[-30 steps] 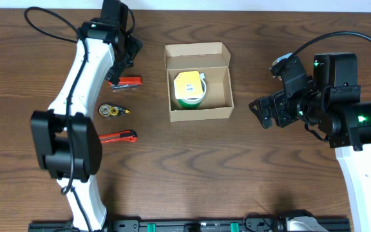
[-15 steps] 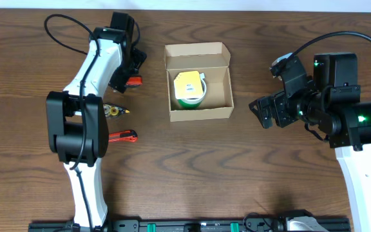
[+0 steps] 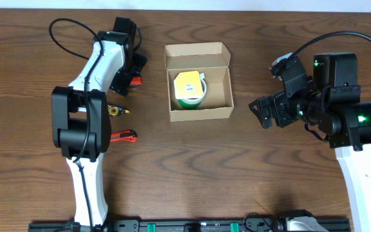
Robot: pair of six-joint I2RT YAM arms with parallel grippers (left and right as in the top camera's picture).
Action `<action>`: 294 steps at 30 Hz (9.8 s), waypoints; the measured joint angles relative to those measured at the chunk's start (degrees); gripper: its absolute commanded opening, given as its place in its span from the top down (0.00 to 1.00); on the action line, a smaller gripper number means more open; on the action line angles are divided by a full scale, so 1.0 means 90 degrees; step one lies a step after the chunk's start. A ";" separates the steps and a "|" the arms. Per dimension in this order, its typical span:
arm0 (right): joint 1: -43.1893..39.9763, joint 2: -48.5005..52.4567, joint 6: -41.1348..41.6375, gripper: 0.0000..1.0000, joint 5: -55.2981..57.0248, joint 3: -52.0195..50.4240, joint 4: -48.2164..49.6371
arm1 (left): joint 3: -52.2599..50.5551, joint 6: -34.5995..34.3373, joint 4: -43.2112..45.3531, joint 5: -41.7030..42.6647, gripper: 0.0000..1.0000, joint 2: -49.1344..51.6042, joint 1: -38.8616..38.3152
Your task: Pack container
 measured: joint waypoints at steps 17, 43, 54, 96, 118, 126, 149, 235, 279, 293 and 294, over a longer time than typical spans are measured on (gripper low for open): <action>0.0000 0.0000 0.0000 0.01 0.0000 0.0000 0.0000 | 0.0000 -0.0092 0.0066 0.0000 0.59 0.0265 0.0005; 0.0000 0.0000 0.0000 0.01 0.0000 0.0000 0.0000 | 0.0197 0.0114 -0.0461 -0.0002 0.95 0.0163 -0.0015; 0.0000 0.0000 0.0000 0.01 0.0002 0.0000 0.0000 | 0.0243 0.1280 -0.0340 -0.0121 0.95 -0.1783 -0.1168; 0.0000 0.0000 0.0000 0.01 0.0000 0.0000 0.0000 | 0.0364 0.3075 0.0816 0.1127 0.61 -0.0753 -0.3407; 0.0000 0.0000 0.0000 0.01 0.0000 0.0000 -0.0002 | 0.0362 0.2912 -0.0056 0.0469 0.47 -0.1656 -0.3291; 0.0000 0.0000 0.0000 0.01 0.0000 0.0000 -0.0002 | 0.0372 0.2110 -0.2176 -0.1175 0.40 -0.3740 -0.2628; 0.0000 0.0000 0.0000 0.01 0.0000 -0.0005 0.0000 | -0.4201 0.0342 0.0651 -0.0605 0.16 -0.4184 0.0153; 0.0000 0.0000 0.0000 0.01 -0.0002 -0.0005 0.0000 | -0.1353 0.0369 -0.0007 -0.0211 0.94 -0.1945 -0.0019; 0.0000 0.0000 0.0000 0.01 0.0000 -0.0002 0.0000 | -0.0585 0.3451 0.1758 0.0272 0.38 -0.1146 -0.3376; 0.0000 0.0000 0.0000 0.01 0.0000 -0.0002 0.0000 | -0.0430 0.2892 -0.0374 -0.0758 0.32 -0.2691 -0.2980; 0.0000 0.0000 0.0000 0.01 -0.0002 -0.0005 -0.0002 | -0.0393 0.2701 -0.0692 -0.0901 0.32 -0.2977 -0.2914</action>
